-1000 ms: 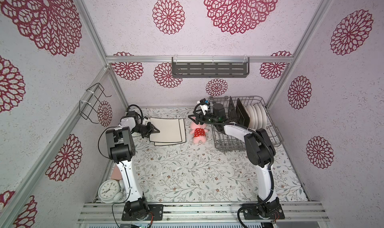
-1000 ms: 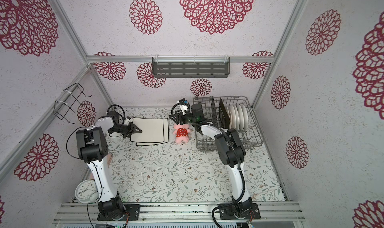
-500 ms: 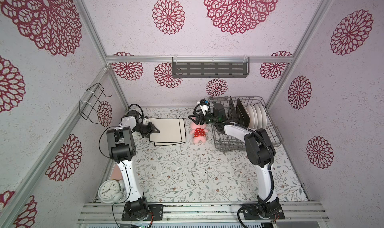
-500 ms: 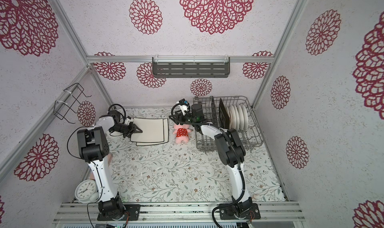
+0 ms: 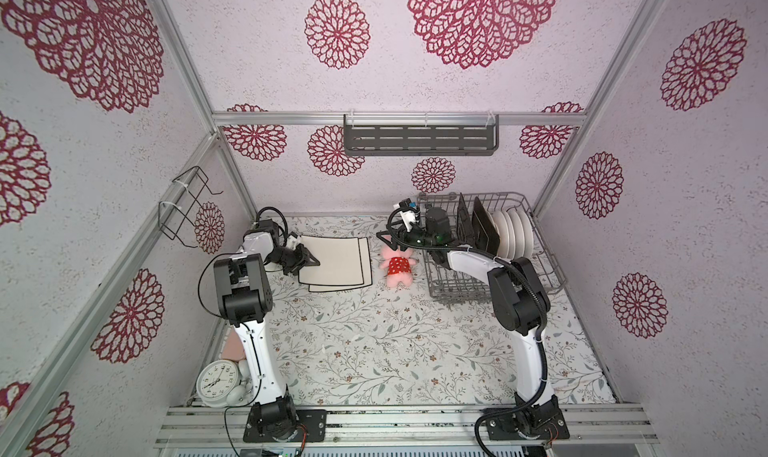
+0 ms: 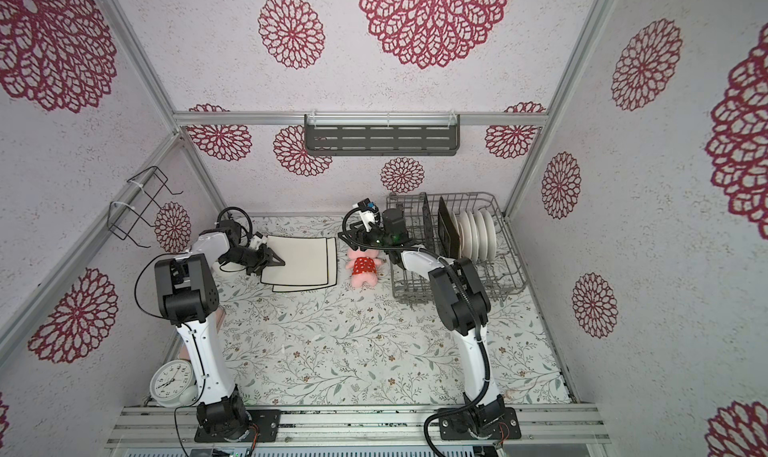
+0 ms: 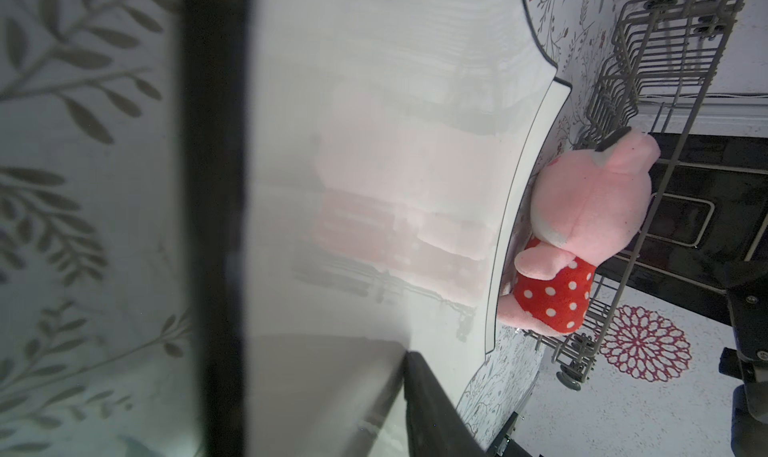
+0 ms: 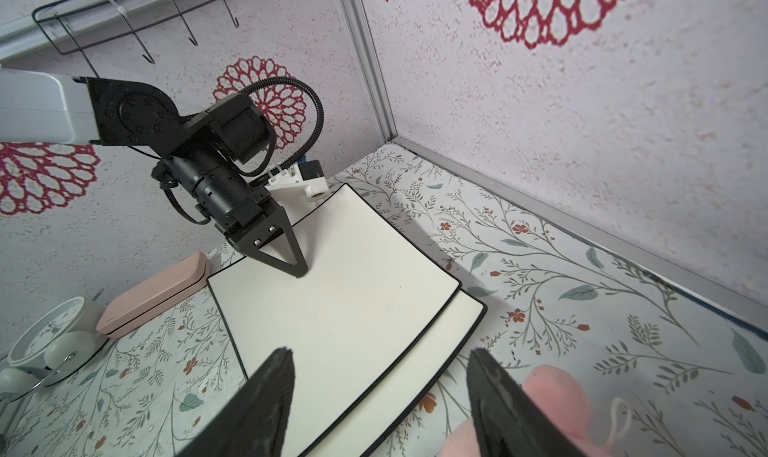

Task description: Unload the plates from the dish rack

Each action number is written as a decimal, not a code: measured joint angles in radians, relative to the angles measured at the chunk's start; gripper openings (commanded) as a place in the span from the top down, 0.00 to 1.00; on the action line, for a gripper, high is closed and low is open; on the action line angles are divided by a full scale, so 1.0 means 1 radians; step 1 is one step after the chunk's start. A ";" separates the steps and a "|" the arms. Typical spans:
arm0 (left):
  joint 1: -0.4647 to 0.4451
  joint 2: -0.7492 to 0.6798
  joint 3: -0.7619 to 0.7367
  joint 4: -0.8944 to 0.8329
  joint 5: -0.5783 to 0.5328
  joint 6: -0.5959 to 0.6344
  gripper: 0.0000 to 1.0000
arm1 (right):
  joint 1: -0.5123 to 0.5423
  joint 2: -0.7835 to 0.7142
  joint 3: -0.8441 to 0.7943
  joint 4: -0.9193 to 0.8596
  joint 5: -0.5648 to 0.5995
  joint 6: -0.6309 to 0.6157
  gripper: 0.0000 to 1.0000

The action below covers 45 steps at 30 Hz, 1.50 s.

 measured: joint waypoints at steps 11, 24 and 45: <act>-0.004 0.000 0.001 -0.006 -0.017 0.001 0.59 | 0.000 0.000 0.000 0.000 0.007 0.000 0.31; -0.016 0.000 0.000 -0.011 -0.045 0.004 0.56 | 0.000 0.000 -0.002 0.000 0.018 -0.016 0.31; -0.032 -0.021 0.000 -0.034 -0.114 0.021 0.51 | 0.002 0.000 -0.013 -0.004 0.028 -0.017 0.31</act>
